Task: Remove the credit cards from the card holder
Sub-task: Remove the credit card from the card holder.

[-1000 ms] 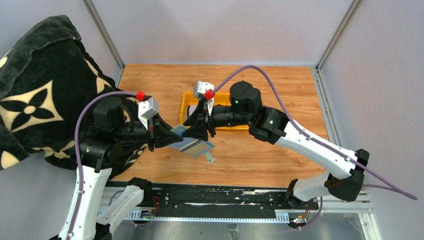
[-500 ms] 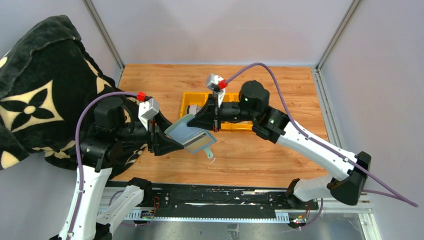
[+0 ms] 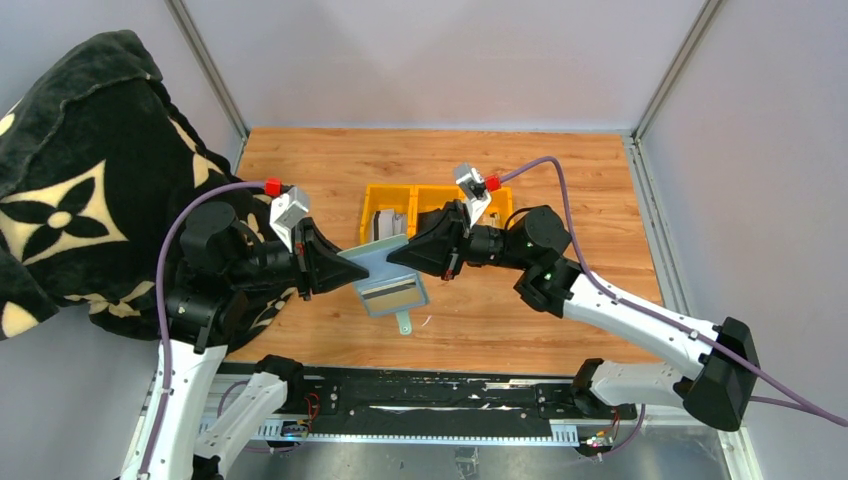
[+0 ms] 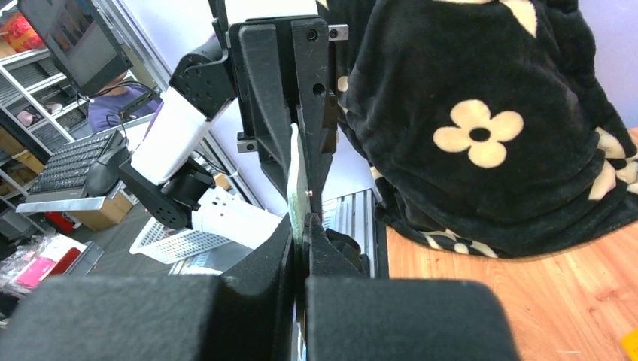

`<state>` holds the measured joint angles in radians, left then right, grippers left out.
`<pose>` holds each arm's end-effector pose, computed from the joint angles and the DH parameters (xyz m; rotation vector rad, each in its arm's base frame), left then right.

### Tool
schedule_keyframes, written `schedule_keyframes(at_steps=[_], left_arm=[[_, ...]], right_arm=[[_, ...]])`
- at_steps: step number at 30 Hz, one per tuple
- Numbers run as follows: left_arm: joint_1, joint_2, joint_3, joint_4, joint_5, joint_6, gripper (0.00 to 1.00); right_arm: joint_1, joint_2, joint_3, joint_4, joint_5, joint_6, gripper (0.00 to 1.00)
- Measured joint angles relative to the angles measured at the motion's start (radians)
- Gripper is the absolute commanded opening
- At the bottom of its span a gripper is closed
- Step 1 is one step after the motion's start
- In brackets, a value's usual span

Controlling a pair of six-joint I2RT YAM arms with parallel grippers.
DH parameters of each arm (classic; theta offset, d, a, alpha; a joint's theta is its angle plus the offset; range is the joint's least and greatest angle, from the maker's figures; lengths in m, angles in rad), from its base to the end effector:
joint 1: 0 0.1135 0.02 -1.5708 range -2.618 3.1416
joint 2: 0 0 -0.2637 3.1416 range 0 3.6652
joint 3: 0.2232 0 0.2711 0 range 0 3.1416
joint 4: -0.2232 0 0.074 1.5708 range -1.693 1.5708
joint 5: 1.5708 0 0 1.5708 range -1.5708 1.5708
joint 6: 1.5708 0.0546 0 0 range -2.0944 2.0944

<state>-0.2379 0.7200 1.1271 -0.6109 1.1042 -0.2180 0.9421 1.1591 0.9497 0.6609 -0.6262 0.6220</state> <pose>0.1219 -0.0797 0.4272 0.8420 1.6374 -1.2905 0.1458 0.2549 0.4105 -0.8336 1.1266 1.6866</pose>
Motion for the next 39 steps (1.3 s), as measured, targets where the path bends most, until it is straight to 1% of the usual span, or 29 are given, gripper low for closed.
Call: schedule_keyframes(at_steps=[1, 2, 4, 7, 10, 11, 13, 15, 17, 21, 22, 23, 24, 29, 30, 31, 32, 33, 34, 36, 37, 38, 39], left_arm=[[0.0, -0.008, -0.014, 0.029, -0.006, -0.028, 0.0], [0.0, -0.012, -0.022, 0.046, -0.014, -0.044, 0.0], [0.0, -0.011, -0.021, 0.048, -0.031, -0.032, 0.0], [0.0, 0.005, 0.003, -0.025, -0.058, 0.063, 0.0], [0.0, 0.019, 0.03, -0.123, -0.077, 0.19, 0.0], [0.0, 0.024, 0.037, -0.157, -0.081, 0.232, 0.0], [-0.001, 0.035, 0.05, -0.226, -0.092, 0.319, 0.0], [-0.004, 0.045, 0.057, -0.271, -0.105, 0.38, 0.0], [-0.019, 0.057, 0.063, -0.314, -0.123, 0.438, 0.0], [-0.064, 0.074, 0.065, -0.363, -0.168, 0.511, 0.0], [-0.071, 0.076, 0.065, -0.37, -0.175, 0.522, 0.0], [-0.076, 0.077, 0.065, -0.377, -0.187, 0.534, 0.0], [-0.078, 0.08, 0.065, -0.381, -0.193, 0.541, 0.0], [-0.08, 0.083, 0.066, -0.39, -0.212, 0.566, 0.0], [-0.08, 0.083, 0.067, -0.391, -0.213, 0.569, 0.03], [-0.081, 0.083, 0.069, -0.393, -0.212, 0.571, 0.13], [-0.082, 0.082, 0.071, -0.394, -0.212, 0.573, 0.34], [-0.083, 0.082, 0.074, -0.395, -0.213, 0.575, 0.43], [-0.083, 0.082, 0.077, -0.393, -0.215, 0.579, 0.57], [-0.084, 0.082, 0.084, -0.393, -0.213, 0.58, 0.8], [-0.085, 0.077, 0.085, -0.394, -0.206, 0.574, 0.83], [-0.085, 0.076, 0.085, -0.394, -0.207, 0.574, 0.85], [-0.085, 0.072, 0.085, -0.394, -0.2, 0.566, 0.85]], right_arm=[[0.002, 0.003, 0.0, 0.008, -0.001, 0.009, 0.27], [0.002, 0.003, 0.0, 0.012, -0.001, 0.015, 0.36], [0.003, 0.003, 0.007, 0.0, -0.011, 0.006, 0.48], [0.007, 0.023, 0.103, -0.161, -0.067, -0.082, 0.52], [0.008, 0.094, 0.332, -0.446, -0.116, -0.248, 0.64], [0.009, 0.133, 0.444, -0.57, -0.135, -0.324, 0.66], [0.015, 0.19, 0.591, -0.75, -0.151, -0.457, 0.69], [0.026, 0.237, 0.689, -0.909, -0.151, -0.57, 0.7], [0.043, 0.29, 0.763, -1.07, -0.146, -0.675, 0.72], [0.066, 0.384, 0.833, -1.274, -0.125, -0.791, 0.73], [0.072, 0.404, 0.84, -1.313, -0.119, -0.811, 0.72], [0.079, 0.423, 0.842, -1.349, -0.111, -0.832, 0.69], [0.083, 0.433, 0.842, -1.368, -0.106, -0.841, 0.64], [0.099, 0.458, 0.843, -1.434, -0.074, -0.883, 0.19], [0.099, 0.458, 0.843, -1.434, -0.065, -0.89, 0.1], [0.099, 0.457, 0.843, -1.431, -0.053, -0.886, 0.03], [0.099, 0.457, 0.843, -1.425, -0.047, -0.886, 0.0], [0.099, 0.455, 0.842, -1.415, -0.04, -0.881, 0.0], [0.098, 0.451, 0.835, -1.403, -0.037, -0.877, 0.0], [0.097, 0.423, 0.8, -1.356, -0.034, -0.861, 0.0], [0.094, 0.381, 0.745, -1.299, -0.035, -0.838, 0.0], [0.092, 0.371, 0.736, -1.292, -0.036, -0.833, 0.0], [0.086, 0.332, 0.683, -1.225, -0.039, -0.803, 0.0]])
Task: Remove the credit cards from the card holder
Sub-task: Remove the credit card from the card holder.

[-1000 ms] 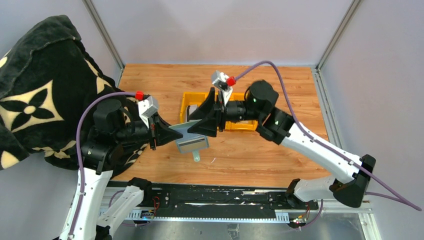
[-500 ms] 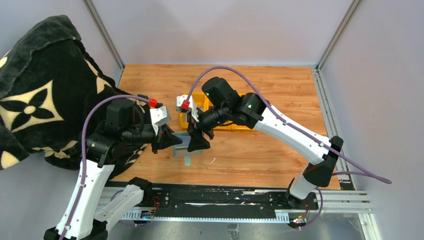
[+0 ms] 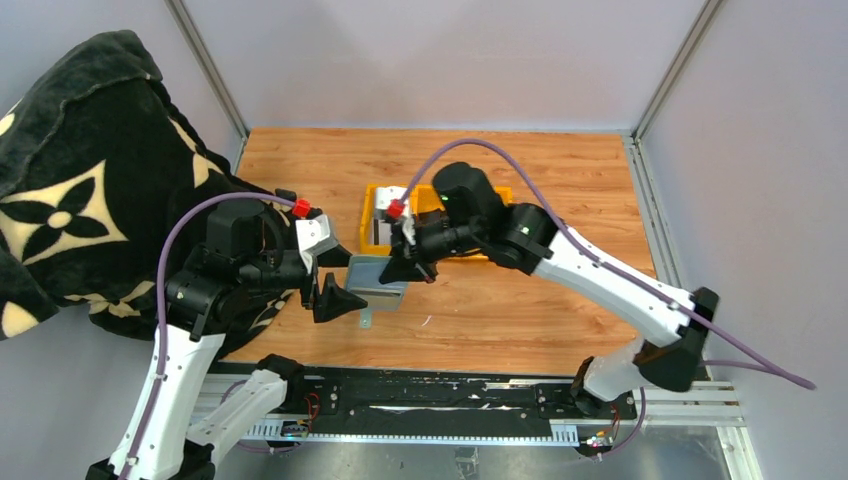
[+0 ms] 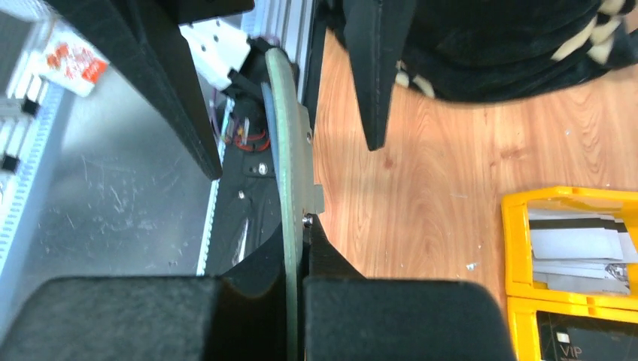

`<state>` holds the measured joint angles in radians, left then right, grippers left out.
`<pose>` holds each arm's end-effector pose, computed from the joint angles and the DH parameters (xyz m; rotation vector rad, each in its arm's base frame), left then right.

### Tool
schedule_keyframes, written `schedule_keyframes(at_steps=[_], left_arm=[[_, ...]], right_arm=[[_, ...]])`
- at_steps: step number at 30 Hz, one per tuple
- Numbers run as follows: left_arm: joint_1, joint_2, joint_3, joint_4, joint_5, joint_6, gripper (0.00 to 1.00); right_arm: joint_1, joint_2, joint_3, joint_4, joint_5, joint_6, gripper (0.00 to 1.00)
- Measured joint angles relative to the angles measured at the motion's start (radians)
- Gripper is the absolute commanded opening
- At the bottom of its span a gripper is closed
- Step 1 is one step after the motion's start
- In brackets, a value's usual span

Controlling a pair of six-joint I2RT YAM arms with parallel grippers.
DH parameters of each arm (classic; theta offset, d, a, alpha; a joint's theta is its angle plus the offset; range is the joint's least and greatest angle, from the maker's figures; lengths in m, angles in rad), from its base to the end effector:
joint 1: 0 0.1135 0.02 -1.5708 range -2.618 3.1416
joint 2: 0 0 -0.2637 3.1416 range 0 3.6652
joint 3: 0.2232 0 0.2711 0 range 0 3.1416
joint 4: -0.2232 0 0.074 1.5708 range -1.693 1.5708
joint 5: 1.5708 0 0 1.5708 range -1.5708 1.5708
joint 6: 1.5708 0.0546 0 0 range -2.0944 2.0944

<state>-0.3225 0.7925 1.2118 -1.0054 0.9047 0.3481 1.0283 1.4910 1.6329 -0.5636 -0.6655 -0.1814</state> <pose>0.1208 -0.0856 0.4041 1.1375 1.6978 -0.9473 0.1564 0.3248 0.4253 -1.5427 1.4252 1.1910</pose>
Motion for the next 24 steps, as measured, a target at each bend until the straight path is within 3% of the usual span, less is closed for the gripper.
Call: schedule_keyframes(at_steps=[3, 7, 12, 14, 18, 20, 24], left_arm=[[0.0, -0.005, 0.0, 0.0, 0.024, -0.019, 0.86], [0.0, -0.005, -0.001, 0.0, 0.08, -0.055, 0.87], [0.0, -0.011, -0.018, 0.059, 0.11, -0.182, 0.83], [0.0, -0.027, -0.054, 0.143, 0.116, -0.278, 0.74], [0.0, -0.083, -0.166, 0.382, 0.129, -0.518, 0.32], [0.0, -0.092, -0.183, 0.445, 0.135, -0.595, 0.18], [0.0, -0.074, -0.167, 0.472, 0.126, -0.61, 0.02]], right_arm=[[-0.034, -0.132, -0.168, 0.182, -0.011, 0.098, 0.0], [-0.085, -0.318, -0.43, 0.568, -0.01, 0.307, 0.0], [-0.088, -0.387, -0.628, 0.981, 0.01, 0.54, 0.0], [-0.088, -0.383, -0.673, 1.091, 0.021, 0.612, 0.0], [-0.088, -0.378, -0.75, 1.252, 0.066, 0.713, 0.0], [-0.087, -0.38, -0.786, 1.323, 0.097, 0.744, 0.02], [-0.082, -0.383, -0.856, 1.434, 0.146, 0.795, 0.37]])
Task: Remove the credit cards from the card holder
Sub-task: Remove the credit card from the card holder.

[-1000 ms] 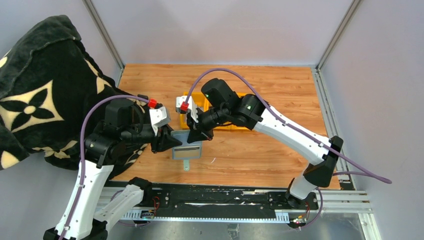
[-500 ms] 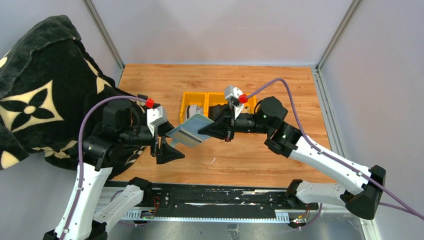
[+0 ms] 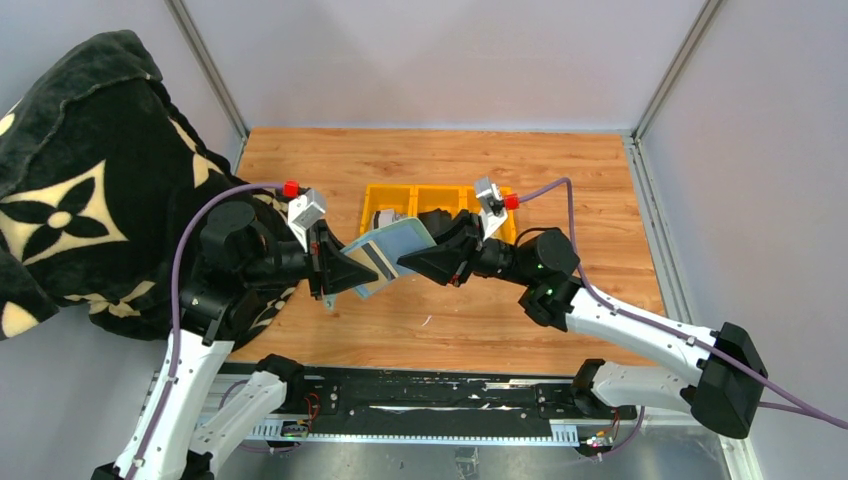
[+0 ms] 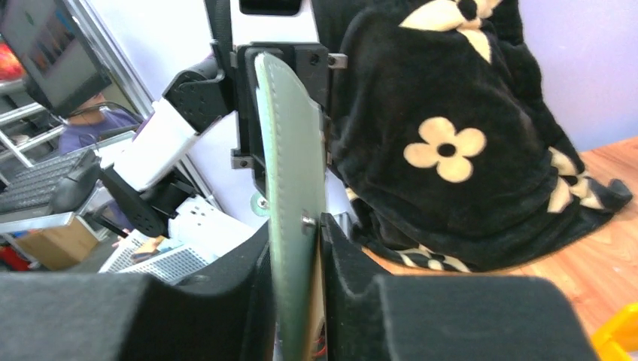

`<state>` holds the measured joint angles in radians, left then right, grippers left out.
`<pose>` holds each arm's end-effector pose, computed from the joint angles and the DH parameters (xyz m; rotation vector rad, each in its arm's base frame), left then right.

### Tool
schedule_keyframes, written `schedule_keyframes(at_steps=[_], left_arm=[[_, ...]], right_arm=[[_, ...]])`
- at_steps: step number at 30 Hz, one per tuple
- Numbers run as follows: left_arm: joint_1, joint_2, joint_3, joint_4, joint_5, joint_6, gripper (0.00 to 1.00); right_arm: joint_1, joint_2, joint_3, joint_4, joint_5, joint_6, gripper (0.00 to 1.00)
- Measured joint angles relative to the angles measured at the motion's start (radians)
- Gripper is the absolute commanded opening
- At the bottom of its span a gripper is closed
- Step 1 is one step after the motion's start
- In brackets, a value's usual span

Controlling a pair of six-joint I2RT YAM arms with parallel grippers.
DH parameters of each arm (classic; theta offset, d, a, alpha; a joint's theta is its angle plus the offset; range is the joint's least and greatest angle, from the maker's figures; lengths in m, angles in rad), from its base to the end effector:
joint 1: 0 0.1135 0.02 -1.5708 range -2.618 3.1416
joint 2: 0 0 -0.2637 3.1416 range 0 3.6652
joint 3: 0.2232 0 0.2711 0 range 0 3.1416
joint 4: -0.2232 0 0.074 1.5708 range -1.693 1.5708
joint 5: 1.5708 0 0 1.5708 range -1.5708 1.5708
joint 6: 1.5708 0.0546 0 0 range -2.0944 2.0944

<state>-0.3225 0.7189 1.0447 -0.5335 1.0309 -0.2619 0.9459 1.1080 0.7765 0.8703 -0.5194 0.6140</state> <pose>0.1300 -0.0928 0.4076 0.8314 1.6734 -1.3178 0.1395 0.2397 0.3824 -0.7206 1.0443 1.6414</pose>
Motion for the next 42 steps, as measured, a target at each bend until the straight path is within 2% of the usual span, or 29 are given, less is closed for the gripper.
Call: schedule_keyframes(at_steps=[2, 5, 11, 19, 21, 22, 24, 25, 28, 31, 36, 39, 42], left_arm=[[0.0, 0.014, 0.011, -0.023, -0.017, 0.013, 0.0], [0.0, 0.045, 0.037, -0.079, -0.039, 0.06, 0.0], [0.0, 0.102, 0.122, -0.224, -0.063, 0.19, 0.0], [0.0, 0.136, 0.197, -0.393, -0.088, 0.362, 0.0], [0.0, 0.138, 0.213, -0.419, -0.098, 0.398, 0.0], [0.0, 0.138, 0.22, -0.431, -0.105, 0.416, 0.01], [-0.001, 0.138, 0.23, -0.452, -0.118, 0.443, 0.2], [0.0, 0.138, 0.233, -0.46, -0.12, 0.452, 0.25], [0.0, 0.143, 0.236, -0.465, -0.116, 0.465, 0.5], [0.0, 0.153, 0.238, -0.47, -0.093, 0.456, 0.59], [0.0, 0.151, 0.238, -0.472, -0.047, 0.443, 0.6], [0.0, 0.137, 0.238, -0.472, -0.032, 0.441, 0.54], [0.0, 0.129, 0.238, -0.472, -0.025, 0.439, 0.43]], right_arm=[[0.001, 0.002, 0.001, -0.005, -0.004, 0.01, 0.48], [0.002, 0.01, 0.059, -0.095, -0.046, -0.027, 0.5], [0.002, 0.083, 0.349, -0.519, -0.108, -0.235, 0.35], [0.001, 0.129, 0.485, -0.88, -0.082, -0.412, 0.2], [0.001, 0.129, 0.488, -0.933, -0.076, -0.433, 0.12], [0.001, 0.129, 0.489, -0.953, -0.075, -0.44, 0.02], [0.001, 0.129, 0.489, -0.972, -0.076, -0.448, 0.0], [0.001, 0.129, 0.489, -0.974, -0.077, -0.444, 0.0], [0.001, 0.121, 0.455, -0.892, -0.086, -0.38, 0.0], [0.001, 0.086, 0.314, -0.654, -0.089, -0.234, 0.0], [0.001, 0.055, 0.104, -0.3, -0.037, -0.015, 0.0], [0.001, 0.03, 0.043, -0.166, -0.004, 0.065, 0.0], [0.001, 0.007, 0.028, -0.078, 0.014, 0.11, 0.0]])
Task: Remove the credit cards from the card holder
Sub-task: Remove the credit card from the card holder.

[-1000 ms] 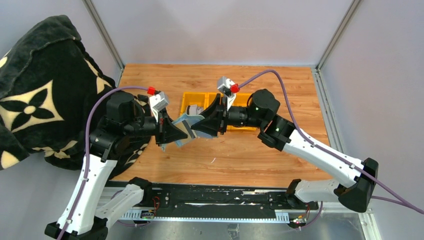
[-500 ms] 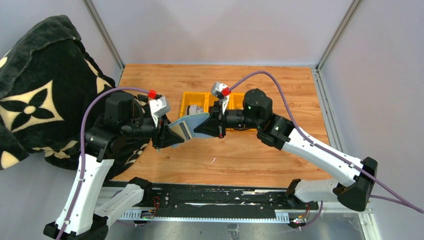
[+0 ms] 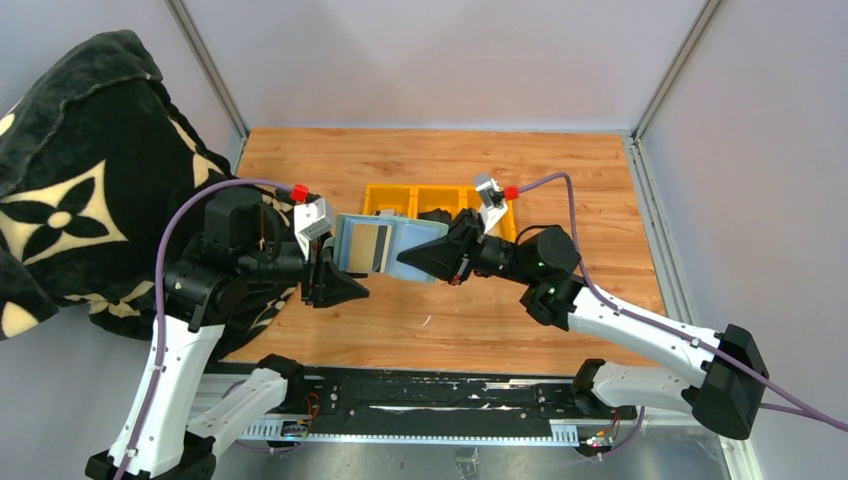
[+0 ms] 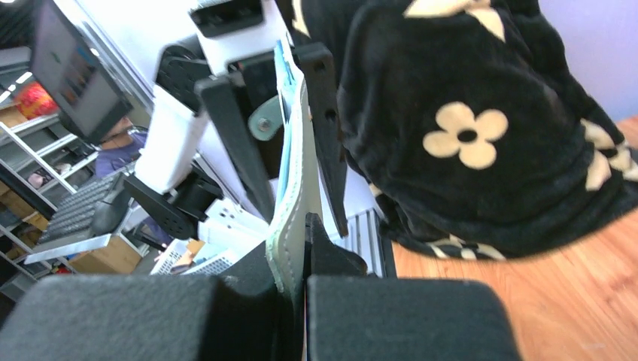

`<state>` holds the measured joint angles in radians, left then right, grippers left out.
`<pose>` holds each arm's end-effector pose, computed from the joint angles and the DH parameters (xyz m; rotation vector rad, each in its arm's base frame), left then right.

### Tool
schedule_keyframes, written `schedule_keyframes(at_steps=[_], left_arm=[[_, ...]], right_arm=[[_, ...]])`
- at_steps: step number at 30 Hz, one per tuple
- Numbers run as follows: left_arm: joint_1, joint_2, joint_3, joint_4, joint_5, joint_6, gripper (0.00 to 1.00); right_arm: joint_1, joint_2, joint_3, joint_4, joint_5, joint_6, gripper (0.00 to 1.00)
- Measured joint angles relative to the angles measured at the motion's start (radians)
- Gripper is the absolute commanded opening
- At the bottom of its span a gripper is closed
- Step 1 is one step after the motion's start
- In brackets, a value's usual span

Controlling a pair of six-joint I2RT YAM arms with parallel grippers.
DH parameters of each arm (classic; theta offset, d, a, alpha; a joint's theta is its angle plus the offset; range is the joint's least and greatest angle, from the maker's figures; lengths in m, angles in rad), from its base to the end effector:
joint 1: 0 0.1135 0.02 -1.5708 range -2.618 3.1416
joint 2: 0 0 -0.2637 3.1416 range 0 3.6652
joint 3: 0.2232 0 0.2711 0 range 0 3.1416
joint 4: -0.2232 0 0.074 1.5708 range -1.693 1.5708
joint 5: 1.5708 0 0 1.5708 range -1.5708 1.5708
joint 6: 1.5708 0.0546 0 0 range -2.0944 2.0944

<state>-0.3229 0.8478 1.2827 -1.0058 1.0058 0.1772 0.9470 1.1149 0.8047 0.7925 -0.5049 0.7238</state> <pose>0.1246 -0.0903 0.4213 1.0535 1.7498 -1.1509 0.1432 0.2442 0.3832 -0.6602 1.1679 1.7258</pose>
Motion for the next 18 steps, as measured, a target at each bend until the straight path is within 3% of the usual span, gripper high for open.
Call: schedule_keyframes(at_steps=[5, 10, 13, 18], left_arm=[[0.0, -0.005, 0.001, 0.005, 0.004, -0.022, 0.37], [0.0, -0.009, 0.001, 0.06, 0.042, -0.095, 0.57], [0.0, -0.021, -0.009, 0.13, 0.076, -0.163, 0.6], [0.0, -0.085, -0.121, 0.382, 0.121, -0.397, 0.6]], right_arm=[[0.0, -0.045, -0.034, 0.08, 0.008, 0.026, 0.0], [0.0, -0.054, -0.057, 0.09, 0.008, 0.036, 0.0], [0.0, -0.053, -0.06, 0.09, 0.008, 0.041, 0.0], [0.0, -0.053, -0.06, 0.092, 0.008, 0.044, 0.0]])
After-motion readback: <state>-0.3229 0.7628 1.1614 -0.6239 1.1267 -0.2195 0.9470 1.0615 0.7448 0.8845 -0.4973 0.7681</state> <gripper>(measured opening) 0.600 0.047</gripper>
